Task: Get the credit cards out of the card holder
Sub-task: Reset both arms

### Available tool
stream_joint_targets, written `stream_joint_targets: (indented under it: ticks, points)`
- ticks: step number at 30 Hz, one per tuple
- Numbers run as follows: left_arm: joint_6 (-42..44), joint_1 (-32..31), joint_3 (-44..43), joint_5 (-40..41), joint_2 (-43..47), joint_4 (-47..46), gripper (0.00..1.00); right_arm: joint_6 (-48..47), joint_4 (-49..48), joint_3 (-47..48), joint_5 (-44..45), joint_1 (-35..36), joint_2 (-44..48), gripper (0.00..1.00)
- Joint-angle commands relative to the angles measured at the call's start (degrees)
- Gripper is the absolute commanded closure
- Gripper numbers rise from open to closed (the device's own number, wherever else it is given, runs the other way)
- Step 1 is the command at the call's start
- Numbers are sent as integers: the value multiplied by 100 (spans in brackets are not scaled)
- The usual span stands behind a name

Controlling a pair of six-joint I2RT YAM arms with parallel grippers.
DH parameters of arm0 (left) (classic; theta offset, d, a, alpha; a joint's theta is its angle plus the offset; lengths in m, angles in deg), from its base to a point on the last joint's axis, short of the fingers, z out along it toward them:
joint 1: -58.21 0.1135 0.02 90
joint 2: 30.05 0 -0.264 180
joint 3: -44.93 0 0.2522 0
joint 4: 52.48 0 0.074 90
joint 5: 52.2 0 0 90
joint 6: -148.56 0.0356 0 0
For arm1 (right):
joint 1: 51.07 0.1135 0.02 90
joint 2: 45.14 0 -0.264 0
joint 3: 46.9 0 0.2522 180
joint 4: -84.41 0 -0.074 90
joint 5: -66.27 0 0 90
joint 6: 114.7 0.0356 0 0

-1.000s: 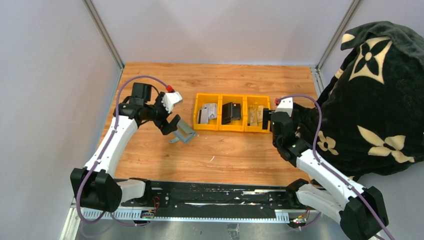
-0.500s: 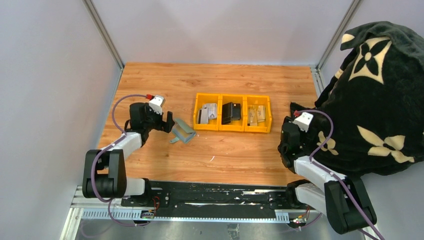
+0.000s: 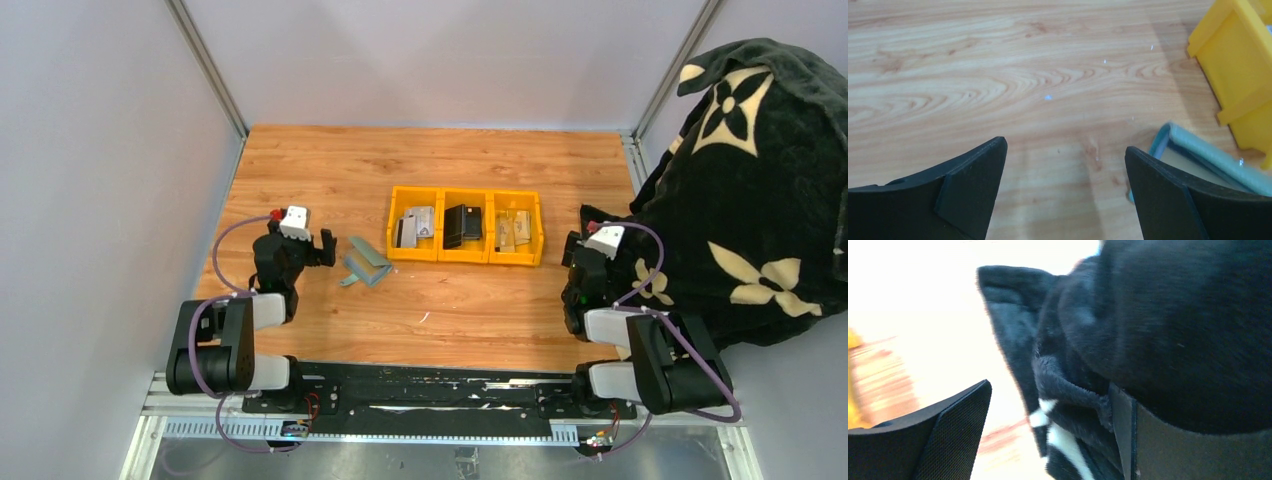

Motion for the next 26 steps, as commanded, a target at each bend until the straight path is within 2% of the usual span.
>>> stream_joint_targets:
  ticks: [1,2,3,4,5,6,7,8,10,13,16,26]
  points:
    - [-16,-76,937,481,6,-2296,0,-733,-908,-271,-1921,-100,-200,11]
    - [-37,-126,1013,434,-262,-2848,0,-867,-1734,-434,-1918,-93,-654,10]
    - [-38,-146,941,403,-292,-2739,0,-967,-2627,-502,-1752,-94,-1134,10]
    - [40,-148,699,444,-114,-1933,0,-999,-2515,-404,-1656,-46,-1241,10]
    - [148,-202,528,546,46,-1357,0,-845,-1524,-116,-1657,-53,-957,10]
    - [159,-276,592,679,4,-1568,0,-629,-209,332,-1719,-130,-718,9]
    - [68,-281,662,688,-144,-1964,0,-532,-193,354,-2167,-410,-724,9]
    - [53,-281,711,688,-187,-2136,0,-550,-600,206,-2325,-495,-780,9]
    - [122,-281,609,674,-24,-1636,0,-639,-1116,78,-2301,-478,-936,8]
    - [60,-280,695,704,-147,-2041,0,-605,-836,124,-2270,-461,-815,7]
    - [85,-282,648,691,-64,-1792,0,-619,-915,107,-2278,-460,-850,7]
    - [75,-288,651,707,-104,-1868,0,-620,-933,105,-2270,-460,-848,6]
